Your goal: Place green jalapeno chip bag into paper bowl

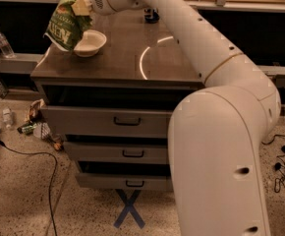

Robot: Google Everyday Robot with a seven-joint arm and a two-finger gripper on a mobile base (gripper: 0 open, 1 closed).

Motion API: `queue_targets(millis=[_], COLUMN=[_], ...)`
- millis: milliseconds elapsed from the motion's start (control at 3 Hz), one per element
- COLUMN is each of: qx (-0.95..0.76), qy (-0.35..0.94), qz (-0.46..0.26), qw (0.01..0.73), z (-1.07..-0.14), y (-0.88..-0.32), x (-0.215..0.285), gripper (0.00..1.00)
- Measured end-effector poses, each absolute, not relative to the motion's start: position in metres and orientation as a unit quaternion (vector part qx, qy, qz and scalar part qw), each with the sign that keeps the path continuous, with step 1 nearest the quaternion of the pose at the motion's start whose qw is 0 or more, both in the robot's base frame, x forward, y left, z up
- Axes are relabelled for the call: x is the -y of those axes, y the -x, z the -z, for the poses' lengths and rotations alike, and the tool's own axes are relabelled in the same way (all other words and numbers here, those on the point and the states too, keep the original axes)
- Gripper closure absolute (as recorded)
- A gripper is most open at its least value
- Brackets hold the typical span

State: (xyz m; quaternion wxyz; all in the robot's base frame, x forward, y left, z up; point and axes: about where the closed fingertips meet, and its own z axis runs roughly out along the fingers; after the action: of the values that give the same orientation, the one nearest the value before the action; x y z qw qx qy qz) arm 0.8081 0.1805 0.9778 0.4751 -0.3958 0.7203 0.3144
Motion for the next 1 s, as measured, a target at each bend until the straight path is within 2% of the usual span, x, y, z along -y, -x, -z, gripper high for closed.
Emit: queue_targets(millis=[333, 667, 1000], qx=[-0.731, -0.739, -0.753], qy=[0.387, 0.373, 0.327], qz=[-0.306, -0.296, -0.265], qw=[0.470, 0.477, 0.506], z=[-0.969, -0.972, -0.994], y=[-0.817, -0.824, -0.835], x=[-0.177, -0.159, -0.092], gripper=[0.13, 0.00, 0.00])
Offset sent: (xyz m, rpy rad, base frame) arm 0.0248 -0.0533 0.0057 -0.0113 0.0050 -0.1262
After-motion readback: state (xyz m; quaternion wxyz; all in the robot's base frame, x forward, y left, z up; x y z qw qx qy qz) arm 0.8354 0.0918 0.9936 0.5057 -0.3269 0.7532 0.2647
